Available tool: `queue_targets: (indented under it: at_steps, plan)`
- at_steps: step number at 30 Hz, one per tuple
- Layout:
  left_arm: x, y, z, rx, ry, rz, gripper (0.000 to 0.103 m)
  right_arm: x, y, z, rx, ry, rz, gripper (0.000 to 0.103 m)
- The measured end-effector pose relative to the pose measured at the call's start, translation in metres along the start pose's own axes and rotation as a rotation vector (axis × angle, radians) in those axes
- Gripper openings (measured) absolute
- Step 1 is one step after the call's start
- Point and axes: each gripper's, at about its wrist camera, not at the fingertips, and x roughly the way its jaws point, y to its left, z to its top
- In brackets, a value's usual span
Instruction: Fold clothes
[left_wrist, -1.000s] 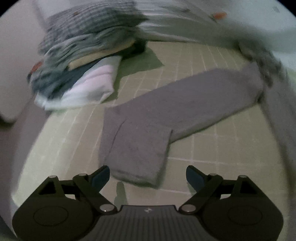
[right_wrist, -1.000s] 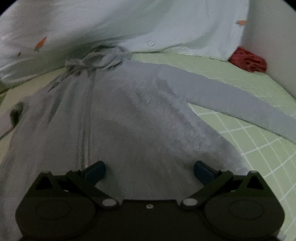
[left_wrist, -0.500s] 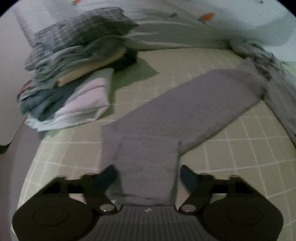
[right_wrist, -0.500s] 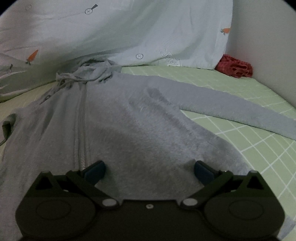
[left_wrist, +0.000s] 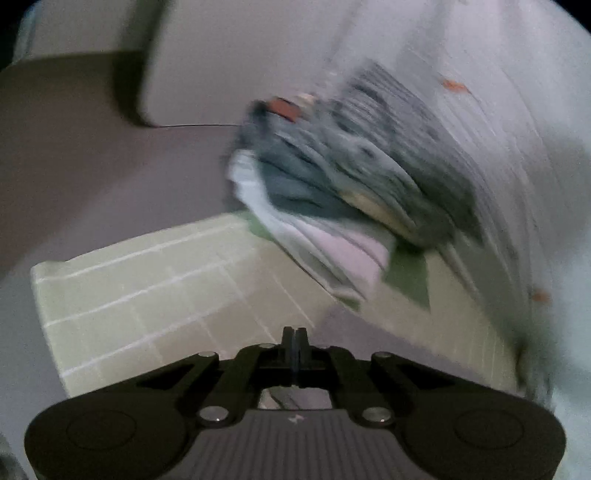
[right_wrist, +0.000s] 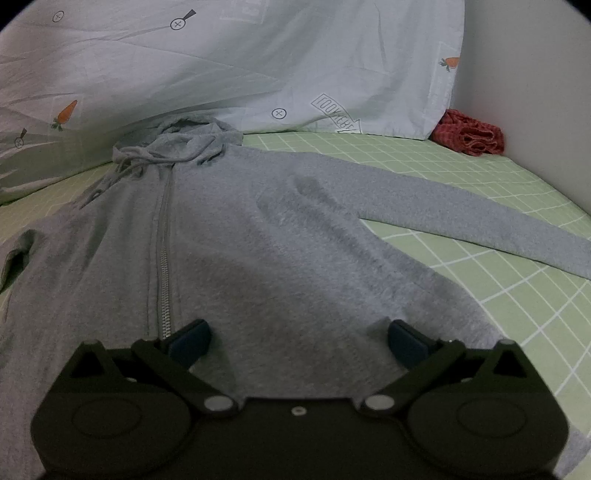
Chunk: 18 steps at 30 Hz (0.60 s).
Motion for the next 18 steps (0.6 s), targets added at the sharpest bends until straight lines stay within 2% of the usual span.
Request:
queue_targets:
  at_steps: [3, 5, 6, 7, 9, 10, 14, 16, 18]
  plan:
    - [-0.016, 0.001, 0.009, 0.050, -0.035, 0.009, 0.000, 0.000, 0.000, 0.000, -0.001, 0.000, 0.001, 0.103]
    - [-0.016, -0.004, 0.010, 0.133, -0.003, 0.013, 0.000, 0.000, -0.001, 0.000, -0.001, -0.001, 0.000, 0.103]
    - [-0.015, -0.008, 0.006, 0.184, 0.006, 0.019, 0.008, 0.000, 0.000, 0.000, -0.001, -0.001, -0.001, 0.103]
    - [-0.013, -0.014, -0.001, 0.248, 0.017, 0.019, 0.014, 0.000, 0.000, 0.000, 0.000, -0.001, -0.002, 0.103]
    - [-0.010, -0.027, -0.019, 0.378, 0.051, 0.008, 0.036, 0.000, 0.000, 0.000, 0.000, -0.002, -0.003, 0.103]
    - [-0.007, -0.036, -0.029, 0.450, 0.068, -0.003, 0.040, 0.000, 0.000, 0.000, 0.000, -0.002, -0.003, 0.103]
    - [0.004, -0.070, -0.073, 0.747, 0.109, -0.037, 0.066, 0.000, 0.000, 0.000, -0.001, -0.002, -0.004, 0.103]
    - [0.012, -0.084, -0.097, 0.941, 0.102, -0.010, 0.068, 0.000, 0.000, 0.000, -0.002, -0.002, -0.004, 0.103]
    - [0.021, -0.095, -0.119, 1.150, 0.100, 0.049, 0.068, 0.000, 0.000, 0.000, -0.001, -0.002, -0.005, 0.103]
